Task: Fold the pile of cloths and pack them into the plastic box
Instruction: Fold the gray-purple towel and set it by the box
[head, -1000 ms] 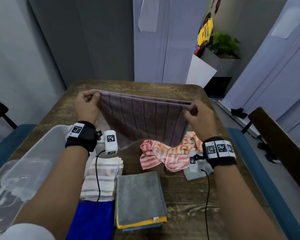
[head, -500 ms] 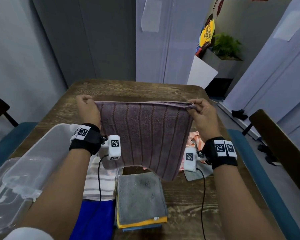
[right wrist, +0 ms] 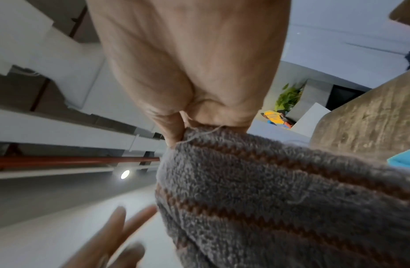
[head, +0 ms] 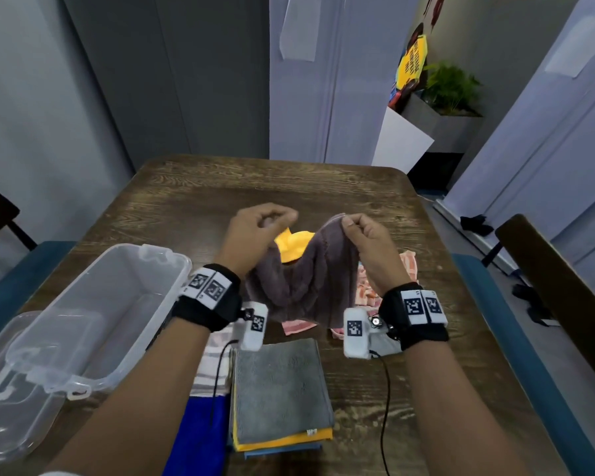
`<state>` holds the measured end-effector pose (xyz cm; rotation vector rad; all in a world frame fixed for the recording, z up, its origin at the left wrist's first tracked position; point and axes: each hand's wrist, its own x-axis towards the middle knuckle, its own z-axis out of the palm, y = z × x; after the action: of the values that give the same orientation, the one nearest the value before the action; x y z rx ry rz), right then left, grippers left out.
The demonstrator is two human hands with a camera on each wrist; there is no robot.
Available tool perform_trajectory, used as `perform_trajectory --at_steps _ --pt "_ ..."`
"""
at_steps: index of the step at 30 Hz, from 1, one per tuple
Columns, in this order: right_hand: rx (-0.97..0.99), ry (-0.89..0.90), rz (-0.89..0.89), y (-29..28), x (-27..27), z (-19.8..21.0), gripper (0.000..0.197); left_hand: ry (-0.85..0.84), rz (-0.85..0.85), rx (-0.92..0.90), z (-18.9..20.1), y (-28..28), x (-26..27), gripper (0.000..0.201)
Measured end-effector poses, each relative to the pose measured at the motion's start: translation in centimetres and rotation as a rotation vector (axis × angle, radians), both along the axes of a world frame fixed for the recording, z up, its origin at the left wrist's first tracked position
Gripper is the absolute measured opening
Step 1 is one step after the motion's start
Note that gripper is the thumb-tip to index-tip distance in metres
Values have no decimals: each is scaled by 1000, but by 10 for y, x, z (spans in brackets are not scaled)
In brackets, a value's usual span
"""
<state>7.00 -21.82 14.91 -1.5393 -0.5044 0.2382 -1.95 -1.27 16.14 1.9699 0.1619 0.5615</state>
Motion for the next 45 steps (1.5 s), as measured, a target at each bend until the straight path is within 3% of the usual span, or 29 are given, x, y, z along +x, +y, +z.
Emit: perform_trajectory --at_steps 4,7,12,18,21,24,26,30,34,39,41,45 --pt "-7 34 62 11 -11 1 20 61 -128 110 -5 -24 11 27" --pt "-98 26 35 9 -12 -2 18 77 -147 106 -5 -34 13 7" --pt "-62 110 127 4 -21 -2 18 -5 5 145 2 -34 15 13" --pt "-462 -140 202 -5 -34 -25 21 -150 249 148 43 -2 14 17" --pt "-650 -124 175 -8 -40 -37 33 -163 306 175 56 19 17 16" --pt "-699 -106 203 -11 -38 -54 17 -186 343 173 60 33 19 16" --pt "-642 -107 194 -15 -32 -67 24 -203 355 166 59 37 20 16" --pt "-582 -83 43 -25 -26 -49 18 -211 425 142 55 48 15 16" --pt "-511 -176 -195 -35 -11 -31 25 -237 467 126 46 64 7 19" --pt "-371 -294 -487 -35 12 -7 14 -214 508 97 17 72 0 16" --pt "-383 -325 -543 -40 19 1 10 -210 518 92 10 75 -4 14" --pt "-315 -336 -557 -45 20 14 23 -183 500 89 5 79 -10 16"
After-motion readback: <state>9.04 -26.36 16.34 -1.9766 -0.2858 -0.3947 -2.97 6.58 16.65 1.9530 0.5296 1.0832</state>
